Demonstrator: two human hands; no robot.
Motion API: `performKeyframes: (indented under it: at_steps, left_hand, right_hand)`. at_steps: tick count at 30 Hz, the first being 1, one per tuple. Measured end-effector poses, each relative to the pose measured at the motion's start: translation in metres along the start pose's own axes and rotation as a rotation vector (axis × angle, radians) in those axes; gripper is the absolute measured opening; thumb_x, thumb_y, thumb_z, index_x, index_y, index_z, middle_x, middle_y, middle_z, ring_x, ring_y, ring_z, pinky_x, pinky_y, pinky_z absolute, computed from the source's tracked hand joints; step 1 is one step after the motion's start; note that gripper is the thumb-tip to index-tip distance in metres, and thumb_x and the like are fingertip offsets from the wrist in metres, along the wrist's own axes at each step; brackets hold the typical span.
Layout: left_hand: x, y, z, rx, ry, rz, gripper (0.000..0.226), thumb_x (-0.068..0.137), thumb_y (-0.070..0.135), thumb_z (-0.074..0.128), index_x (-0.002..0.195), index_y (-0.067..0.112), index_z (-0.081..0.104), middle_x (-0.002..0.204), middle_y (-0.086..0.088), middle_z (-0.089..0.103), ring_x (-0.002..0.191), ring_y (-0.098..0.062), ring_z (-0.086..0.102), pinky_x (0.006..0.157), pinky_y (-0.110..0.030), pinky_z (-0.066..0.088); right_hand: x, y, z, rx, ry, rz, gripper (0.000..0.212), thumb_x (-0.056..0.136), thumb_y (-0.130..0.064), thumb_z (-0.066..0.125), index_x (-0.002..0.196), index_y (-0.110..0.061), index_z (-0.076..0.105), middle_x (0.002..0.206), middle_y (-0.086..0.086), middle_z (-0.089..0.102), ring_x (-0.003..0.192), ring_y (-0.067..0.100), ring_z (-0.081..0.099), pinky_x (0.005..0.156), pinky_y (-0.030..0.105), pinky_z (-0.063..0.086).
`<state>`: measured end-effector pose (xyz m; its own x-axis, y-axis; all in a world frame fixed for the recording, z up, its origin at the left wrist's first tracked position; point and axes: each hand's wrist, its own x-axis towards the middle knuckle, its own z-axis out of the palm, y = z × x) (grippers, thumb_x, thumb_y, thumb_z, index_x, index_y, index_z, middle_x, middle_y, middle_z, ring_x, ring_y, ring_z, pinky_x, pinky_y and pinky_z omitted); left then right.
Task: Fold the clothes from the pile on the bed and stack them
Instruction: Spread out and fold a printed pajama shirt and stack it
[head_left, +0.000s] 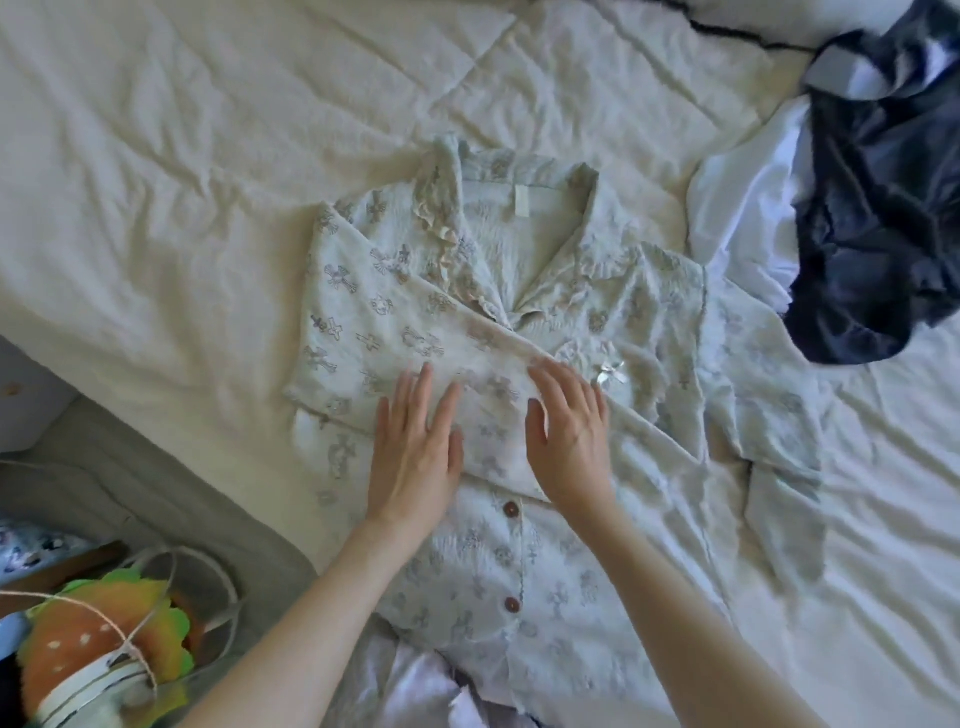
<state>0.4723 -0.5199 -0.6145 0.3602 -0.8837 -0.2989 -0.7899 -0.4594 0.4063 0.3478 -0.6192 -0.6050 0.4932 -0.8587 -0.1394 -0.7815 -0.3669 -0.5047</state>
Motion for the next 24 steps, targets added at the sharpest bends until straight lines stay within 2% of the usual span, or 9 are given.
performKeyframes:
  at_steps: [3,7,10,13,15,17,18,20,24]
  left_hand:
    - [-0.004,0.044,0.031,0.075,-0.16,0.09,0.059,0.099,0.027,0.036,0.151,0.022,0.009,0.156,-0.004,-0.015,0.144,-0.027,-0.016,0.116,-0.046,-0.005]
    - [-0.01,0.101,0.067,0.165,-0.29,0.236,0.062,0.1,0.031,0.03,0.148,0.03,-0.009,0.146,0.001,-0.037,0.136,-0.023,-0.034,0.115,-0.045,-0.012]
    - [-0.018,0.136,0.09,0.223,-0.365,0.306,0.06,0.101,0.031,0.025,0.141,0.036,-0.02,0.145,0.003,-0.041,0.131,-0.021,-0.042,0.108,-0.041,-0.024]
    - [-0.023,0.155,0.109,0.288,-0.484,0.275,0.058,0.101,0.037,0.022,0.138,0.039,-0.021,0.148,0.002,-0.037,0.133,-0.024,-0.038,0.107,-0.046,-0.024]
    - [-0.023,0.153,0.116,0.347,-0.563,0.231,0.058,0.1,0.042,0.021,0.137,0.039,-0.023,0.147,0.001,-0.036,0.134,-0.025,-0.035,0.107,-0.049,-0.021]
    - [-0.018,0.152,0.121,0.398,-0.624,0.23,0.06,0.099,0.047,0.021,0.139,0.037,-0.022,0.145,0.001,-0.035,0.132,-0.024,-0.035,0.106,-0.05,-0.02]
    - [-0.015,0.152,0.121,0.41,-0.651,0.227,0.061,0.098,0.048,0.021,0.142,0.036,-0.02,0.144,0.002,-0.035,0.133,-0.023,-0.034,0.106,-0.05,-0.018]
    - [-0.007,0.154,0.119,0.423,-0.711,0.209,0.063,0.098,0.049,0.025,0.146,0.036,-0.014,0.144,0.004,-0.035,0.137,-0.022,-0.03,0.109,-0.051,-0.014]
    - [0.001,0.163,0.107,0.313,-0.832,0.142,0.069,0.096,0.048,0.038,0.149,0.034,-0.003,0.152,0.005,-0.026,0.14,-0.021,-0.026,0.112,-0.052,-0.011]
  right_hand:
    - [-0.04,0.057,-0.039,0.011,0.095,0.138,0.034,0.088,0.002,0.058,0.121,0.0,0.06,0.126,0.017,0.059,0.12,0.035,0.053,0.101,0.057,0.039]
    - [-0.088,0.133,-0.081,-0.077,0.125,0.357,0.042,0.09,-0.014,0.061,0.13,-0.005,0.054,0.137,0.017,0.05,0.127,0.035,0.045,0.107,0.051,0.032]
    - [-0.114,0.188,-0.1,-0.069,0.151,0.601,0.056,0.088,-0.026,0.063,0.138,-0.008,0.044,0.146,0.016,0.038,0.134,0.034,0.035,0.108,0.048,0.028]
    - [-0.128,0.236,-0.11,0.087,0.138,0.87,0.063,0.091,-0.035,0.058,0.142,-0.005,0.036,0.145,0.018,0.038,0.134,0.033,0.034,0.107,0.044,0.029]
    - [-0.127,0.256,-0.11,0.237,0.053,0.997,0.057,0.09,-0.036,0.058,0.135,-0.003,0.045,0.132,0.018,0.051,0.123,0.033,0.045,0.096,0.038,0.037]
    - [-0.124,0.27,-0.114,0.345,-0.045,1.06,0.026,0.086,-0.027,0.062,0.101,-0.006,0.065,0.096,0.014,0.064,0.094,0.029,0.058,0.069,0.033,0.04]
    - [-0.123,0.275,-0.116,0.403,-0.046,1.071,0.013,0.084,-0.021,0.061,0.079,-0.009,0.064,0.075,0.011,0.059,0.078,0.026,0.055,0.058,0.031,0.035]
    - [-0.117,0.279,-0.124,0.46,0.04,1.086,0.023,0.083,-0.018,0.058,0.061,-0.013,0.055,0.061,0.008,0.05,0.069,0.024,0.05,0.052,0.031,0.029]
    - [-0.108,0.274,-0.162,0.257,0.453,0.981,0.018,0.091,-0.024,0.054,0.097,-0.016,0.069,0.097,0.007,0.068,0.095,0.027,0.06,0.07,0.026,0.034]
